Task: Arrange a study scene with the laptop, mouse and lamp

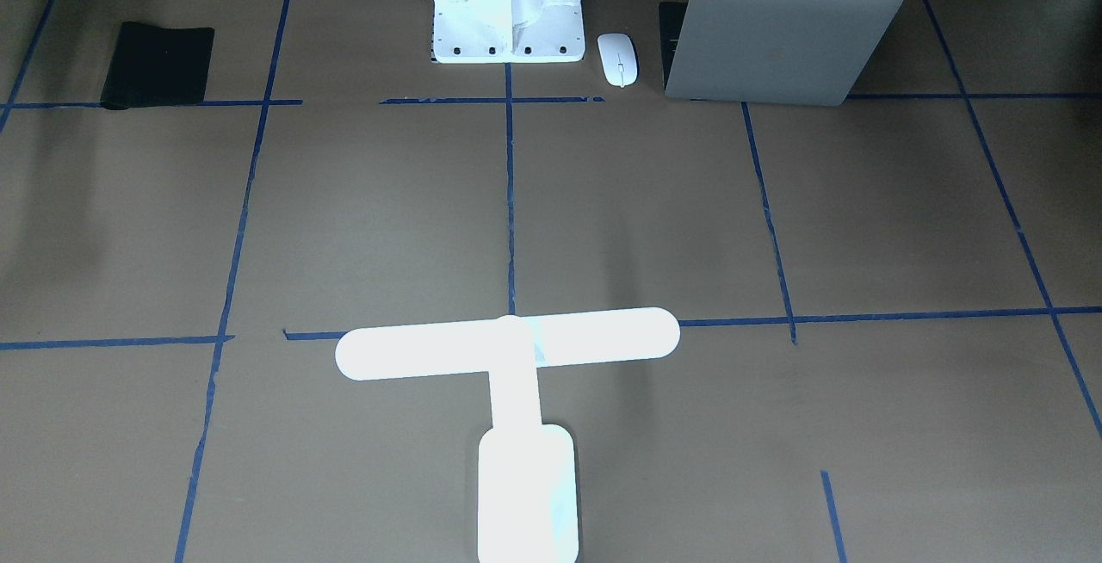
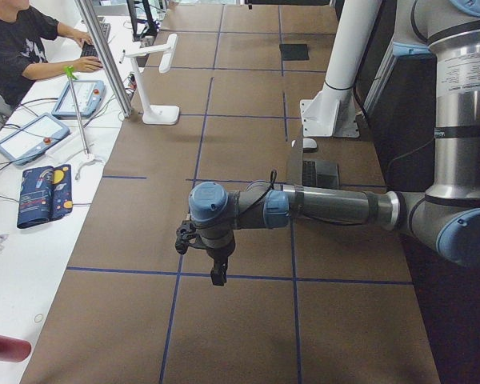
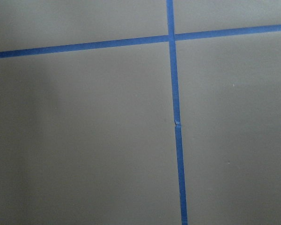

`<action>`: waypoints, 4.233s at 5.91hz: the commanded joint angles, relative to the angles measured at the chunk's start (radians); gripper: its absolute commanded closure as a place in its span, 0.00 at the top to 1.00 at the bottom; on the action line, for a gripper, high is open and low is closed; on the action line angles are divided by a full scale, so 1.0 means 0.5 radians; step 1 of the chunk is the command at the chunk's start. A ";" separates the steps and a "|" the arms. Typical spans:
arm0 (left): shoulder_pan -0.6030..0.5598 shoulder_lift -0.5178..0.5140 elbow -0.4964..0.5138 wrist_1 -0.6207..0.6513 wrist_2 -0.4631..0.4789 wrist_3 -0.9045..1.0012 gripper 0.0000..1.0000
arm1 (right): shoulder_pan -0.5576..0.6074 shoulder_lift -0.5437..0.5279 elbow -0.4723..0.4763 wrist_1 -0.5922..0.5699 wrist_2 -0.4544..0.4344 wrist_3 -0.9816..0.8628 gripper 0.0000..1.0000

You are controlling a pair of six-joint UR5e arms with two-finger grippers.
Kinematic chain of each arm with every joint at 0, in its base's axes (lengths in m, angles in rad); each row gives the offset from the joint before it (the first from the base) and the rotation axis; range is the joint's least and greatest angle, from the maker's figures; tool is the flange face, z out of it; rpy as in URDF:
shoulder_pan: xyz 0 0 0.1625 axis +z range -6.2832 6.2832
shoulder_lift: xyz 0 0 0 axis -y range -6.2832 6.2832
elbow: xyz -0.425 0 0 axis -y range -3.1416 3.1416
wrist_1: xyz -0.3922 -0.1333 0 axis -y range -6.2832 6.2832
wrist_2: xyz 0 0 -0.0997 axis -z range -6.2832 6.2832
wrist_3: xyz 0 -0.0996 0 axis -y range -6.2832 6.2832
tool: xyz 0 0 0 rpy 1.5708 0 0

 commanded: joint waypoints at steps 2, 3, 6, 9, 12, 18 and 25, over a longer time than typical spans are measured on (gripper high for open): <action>0.003 0.012 -0.007 -0.030 -0.007 -0.002 1.00 | 0.001 0.005 0.001 0.044 -0.011 0.000 1.00; 0.006 -0.001 0.027 -0.036 -0.001 0.004 1.00 | -0.002 -0.001 0.001 0.044 -0.011 0.000 1.00; 0.119 0.109 -0.196 -0.073 -0.368 -0.191 1.00 | -0.002 -0.007 0.001 0.050 0.010 -0.009 1.00; 0.490 0.364 -0.836 -0.079 -0.372 -1.461 1.00 | -0.005 -0.004 0.001 0.173 0.016 -0.015 1.00; 0.928 0.530 -1.283 -0.298 -0.338 -2.721 1.00 | -0.005 -0.007 0.032 0.176 0.016 -0.018 1.00; 1.592 0.756 -1.467 -0.843 0.119 -4.417 1.00 | -0.005 -0.028 0.056 0.201 0.019 -0.021 1.00; 2.312 0.751 -1.504 -0.877 0.805 -5.400 1.00 | -0.005 -0.032 0.074 0.201 0.016 -0.021 1.00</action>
